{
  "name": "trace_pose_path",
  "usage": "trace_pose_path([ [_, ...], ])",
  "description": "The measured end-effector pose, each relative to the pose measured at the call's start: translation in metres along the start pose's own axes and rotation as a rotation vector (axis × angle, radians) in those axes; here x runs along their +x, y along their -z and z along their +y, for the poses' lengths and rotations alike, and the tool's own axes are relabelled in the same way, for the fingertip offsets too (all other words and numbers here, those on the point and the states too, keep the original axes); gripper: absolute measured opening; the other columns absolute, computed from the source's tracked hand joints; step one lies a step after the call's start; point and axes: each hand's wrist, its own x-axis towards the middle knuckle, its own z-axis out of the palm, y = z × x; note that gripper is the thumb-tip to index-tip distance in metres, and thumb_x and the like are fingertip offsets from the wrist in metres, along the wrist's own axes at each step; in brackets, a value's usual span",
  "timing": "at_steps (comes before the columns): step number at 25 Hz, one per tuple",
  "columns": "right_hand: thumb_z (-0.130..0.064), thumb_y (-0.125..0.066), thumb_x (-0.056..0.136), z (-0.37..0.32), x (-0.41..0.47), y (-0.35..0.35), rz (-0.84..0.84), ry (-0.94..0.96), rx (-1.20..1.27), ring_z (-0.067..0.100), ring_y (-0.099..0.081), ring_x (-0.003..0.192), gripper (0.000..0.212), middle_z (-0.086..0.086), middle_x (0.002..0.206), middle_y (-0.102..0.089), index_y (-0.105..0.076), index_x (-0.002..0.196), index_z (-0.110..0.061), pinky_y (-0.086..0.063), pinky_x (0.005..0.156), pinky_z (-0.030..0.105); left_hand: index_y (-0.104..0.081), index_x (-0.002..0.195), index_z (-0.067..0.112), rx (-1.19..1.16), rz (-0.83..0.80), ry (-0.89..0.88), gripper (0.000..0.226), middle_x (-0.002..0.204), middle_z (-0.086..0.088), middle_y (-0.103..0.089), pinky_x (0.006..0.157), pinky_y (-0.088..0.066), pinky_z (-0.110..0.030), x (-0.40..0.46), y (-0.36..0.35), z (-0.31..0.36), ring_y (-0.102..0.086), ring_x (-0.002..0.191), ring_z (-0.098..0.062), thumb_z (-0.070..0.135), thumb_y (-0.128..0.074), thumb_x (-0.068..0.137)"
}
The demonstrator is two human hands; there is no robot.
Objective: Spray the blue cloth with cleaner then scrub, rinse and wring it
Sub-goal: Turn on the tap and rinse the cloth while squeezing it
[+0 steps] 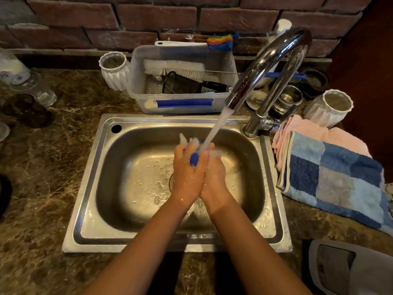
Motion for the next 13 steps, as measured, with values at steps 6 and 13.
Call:
trace_pose_path([
  [6, -0.017, -0.046, 0.092, 0.018, -0.004, 0.012, 0.187, 0.534, -1.07, 0.015, -0.047, 0.091, 0.023, 0.017, 0.111, -0.058, -0.055, 0.11, -0.006, -0.038, 0.076, 0.025, -0.059, 0.085, 0.016, 0.066, 0.04, 0.255, 0.021, 0.075, -0.006, -0.063, 0.058, -0.047, -0.028, 0.013, 0.005, -0.02, -0.062, 0.069, -0.021, 0.032, -0.047, 0.092],
  [13, -0.014, -0.057, 0.086, 0.021, -0.016, 0.021, 0.141, 0.107, 0.061, 0.011, -0.07, 0.082, 0.03, 0.002, 0.102, -0.067, -0.059, 0.115, -0.022, -0.055, 0.061, 0.021, -0.066, 0.082, 0.007, -0.488, 0.19, 0.558, 0.026, 0.076, -0.01, -0.072, 0.058, -0.056, -0.028, 0.013, 0.028, -0.024, -0.069, 0.073, -0.025, 0.022, -0.047, 0.088],
])
